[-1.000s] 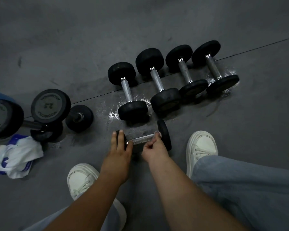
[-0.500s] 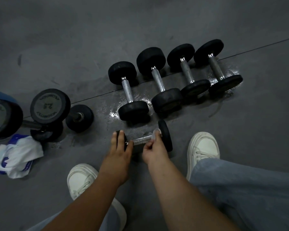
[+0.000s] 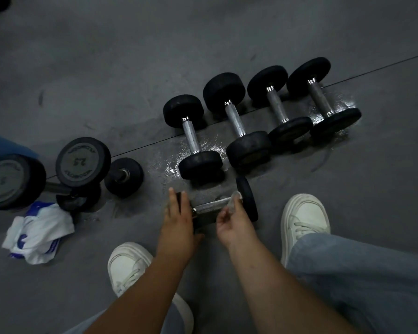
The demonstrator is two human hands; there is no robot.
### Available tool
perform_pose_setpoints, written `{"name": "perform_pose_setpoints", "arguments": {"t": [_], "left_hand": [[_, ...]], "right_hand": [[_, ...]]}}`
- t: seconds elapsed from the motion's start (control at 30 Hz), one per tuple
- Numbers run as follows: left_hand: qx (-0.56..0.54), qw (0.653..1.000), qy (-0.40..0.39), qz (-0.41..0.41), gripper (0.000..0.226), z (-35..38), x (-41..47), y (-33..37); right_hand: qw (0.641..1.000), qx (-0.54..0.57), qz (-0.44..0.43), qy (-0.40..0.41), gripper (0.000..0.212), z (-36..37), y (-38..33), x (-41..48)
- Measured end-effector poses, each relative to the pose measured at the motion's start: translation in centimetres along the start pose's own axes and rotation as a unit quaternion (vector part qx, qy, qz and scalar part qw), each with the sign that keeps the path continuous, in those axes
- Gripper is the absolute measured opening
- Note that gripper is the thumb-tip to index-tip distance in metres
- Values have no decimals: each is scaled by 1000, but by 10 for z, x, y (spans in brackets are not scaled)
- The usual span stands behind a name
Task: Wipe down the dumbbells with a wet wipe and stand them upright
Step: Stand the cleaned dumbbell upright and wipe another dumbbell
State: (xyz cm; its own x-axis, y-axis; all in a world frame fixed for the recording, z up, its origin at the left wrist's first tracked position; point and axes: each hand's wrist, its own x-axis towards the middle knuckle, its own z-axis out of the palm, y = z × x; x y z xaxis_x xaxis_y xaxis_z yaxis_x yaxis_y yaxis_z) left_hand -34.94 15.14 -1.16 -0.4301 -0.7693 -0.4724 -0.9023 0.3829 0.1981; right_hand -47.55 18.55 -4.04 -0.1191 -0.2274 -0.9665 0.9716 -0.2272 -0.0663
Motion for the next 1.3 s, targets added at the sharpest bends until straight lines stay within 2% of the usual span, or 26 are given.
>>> {"name": "perform_pose_setpoints", "arguments": {"t": [0.1, 0.2, 0.33, 0.43, 0.57, 0.67, 0.77, 0.83, 0.97, 1.13, 1.3], "left_hand": [[-34, 998, 1, -49, 89, -4, 10, 7], [-43, 998, -10, -42, 67, -5, 12, 9], [-53, 995, -75, -37, 81, 0, 6, 7], [-120, 990, -51, -60, 90, 1, 0, 7], [-162, 985, -10, -53, 81, 5, -10, 10], [-139, 988, -26, -69, 87, 1, -2, 11], [-121, 989, -32, -79, 87, -2, -2, 15], [-122, 989, -30, -79, 86, -3, -3, 16], [-128, 987, -38, -88, 88, -4, 4, 14], [-114, 990, -31, -76, 89, -1, -1, 14], [-178, 973, -100, -107, 70, -1, 5, 7]], "right_hand": [[1000, 19, -2, -13, 13, 8, -3, -1], [999, -13, -20, 36, 13, 0, -2, -8], [995, -38, -35, 85, 19, -14, -3, -11], [991, -79, -74, 72, 12, -26, 2, -12], [992, -94, -72, 52, 16, -19, -1, -7], [996, -69, -49, 39, 20, -3, -6, -1], [995, -63, -55, 45, 13, -16, -1, -1], [995, -60, -57, 51, 16, -24, 2, 1], [1000, -7, -23, 10, 11, -1, -8, 5], [997, -54, -48, 10, 10, -6, -1, 2], [998, -31, -35, 47, 19, -25, -3, -2]]}}
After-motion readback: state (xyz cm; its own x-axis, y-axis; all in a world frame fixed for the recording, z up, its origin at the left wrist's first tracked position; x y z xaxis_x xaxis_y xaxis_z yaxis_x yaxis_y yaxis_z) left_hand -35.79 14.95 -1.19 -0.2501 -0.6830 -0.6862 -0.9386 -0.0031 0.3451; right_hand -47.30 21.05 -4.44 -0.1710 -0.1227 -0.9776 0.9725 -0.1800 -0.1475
